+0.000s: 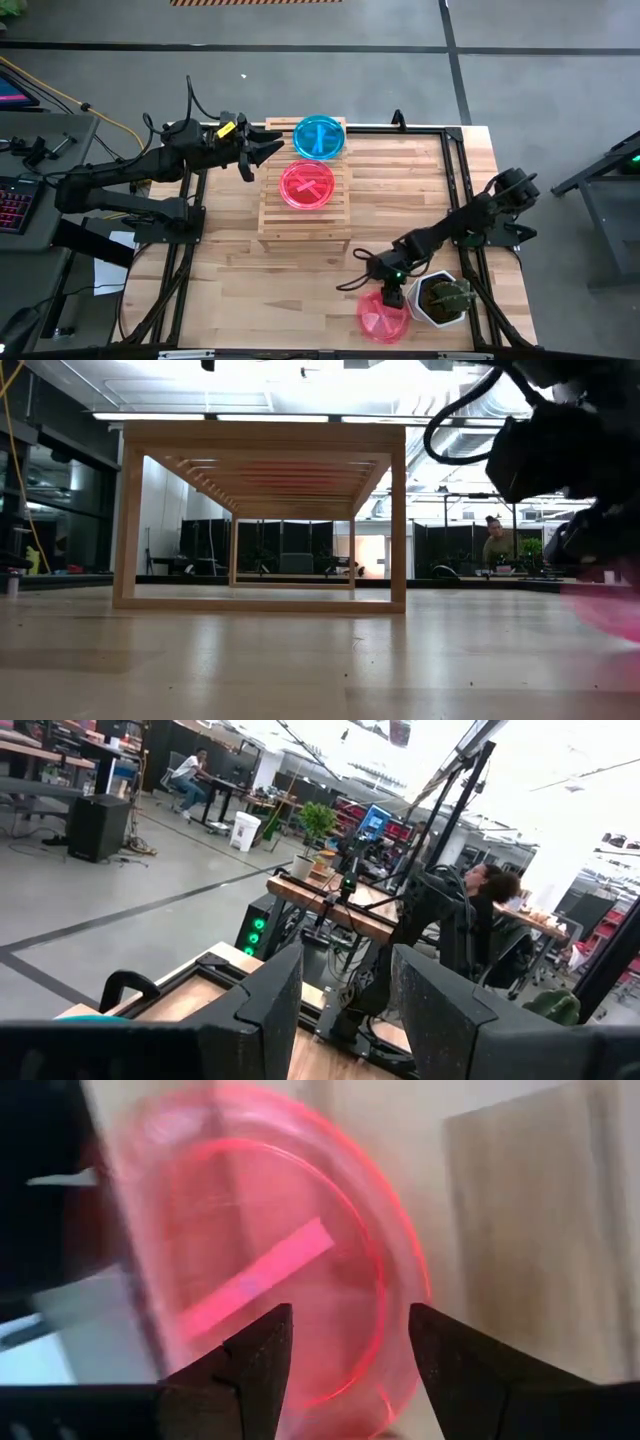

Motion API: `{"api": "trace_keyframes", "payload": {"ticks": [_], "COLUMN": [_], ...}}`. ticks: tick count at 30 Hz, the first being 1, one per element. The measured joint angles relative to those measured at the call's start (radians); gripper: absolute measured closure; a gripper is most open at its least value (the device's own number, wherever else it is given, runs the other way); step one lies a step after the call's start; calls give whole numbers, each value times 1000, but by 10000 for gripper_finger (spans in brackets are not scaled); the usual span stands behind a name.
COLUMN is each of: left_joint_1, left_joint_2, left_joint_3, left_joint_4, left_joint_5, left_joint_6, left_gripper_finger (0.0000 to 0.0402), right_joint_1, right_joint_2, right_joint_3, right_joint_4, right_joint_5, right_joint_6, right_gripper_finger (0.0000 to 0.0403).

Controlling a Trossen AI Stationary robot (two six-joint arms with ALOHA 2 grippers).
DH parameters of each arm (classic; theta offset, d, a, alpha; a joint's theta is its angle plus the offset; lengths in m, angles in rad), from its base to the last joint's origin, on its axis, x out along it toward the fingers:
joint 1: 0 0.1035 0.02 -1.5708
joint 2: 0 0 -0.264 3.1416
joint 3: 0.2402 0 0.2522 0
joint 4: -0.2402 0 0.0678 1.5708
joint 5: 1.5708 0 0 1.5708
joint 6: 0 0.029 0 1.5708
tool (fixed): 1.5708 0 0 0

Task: Place and stack plates onto a shelf
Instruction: Stack the pink plate on top of the pink plate on the shelf

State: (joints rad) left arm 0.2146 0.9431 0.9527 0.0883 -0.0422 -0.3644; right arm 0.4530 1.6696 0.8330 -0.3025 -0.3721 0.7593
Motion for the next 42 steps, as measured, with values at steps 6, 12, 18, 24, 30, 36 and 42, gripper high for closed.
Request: {"api": "trace_keyframes", "payload": {"ticks": [6, 12, 18, 24, 30, 36, 42], "left_joint_1": [0, 0, 0, 0, 0, 0, 2], "left_joint_2": [0, 0, 0, 0, 0, 0, 0], "left_joint_3": [0, 0, 0, 0, 0, 0, 0], "left_joint_4": [5, 15, 16, 15, 15, 15, 14], "left_joint_5": [0, 0, 0, 0, 1, 1, 1], "left_joint_6": [0, 4, 18, 19, 19, 21, 45], "left_gripper_finger": [257, 257, 257, 257, 257, 257, 257], "right_joint_1": [-1, -2, -36, -88, -124, -133, -152], "right_joint_2": [8, 8, 7, 7, 7, -34, -149], "right_joint_3": [0, 0, 5, 55, 107, 151, 4], "right_joint_4": [2, -2, -37, -154, -258, -409, -393], "right_joint_5": [49, 67, 80, 130, 140, 182, 186], "right_joint_6": [-1, -32, -77, -181, -288, -377, -333], "right_gripper_finger": [204, 204, 204, 204, 204, 204, 205]}}
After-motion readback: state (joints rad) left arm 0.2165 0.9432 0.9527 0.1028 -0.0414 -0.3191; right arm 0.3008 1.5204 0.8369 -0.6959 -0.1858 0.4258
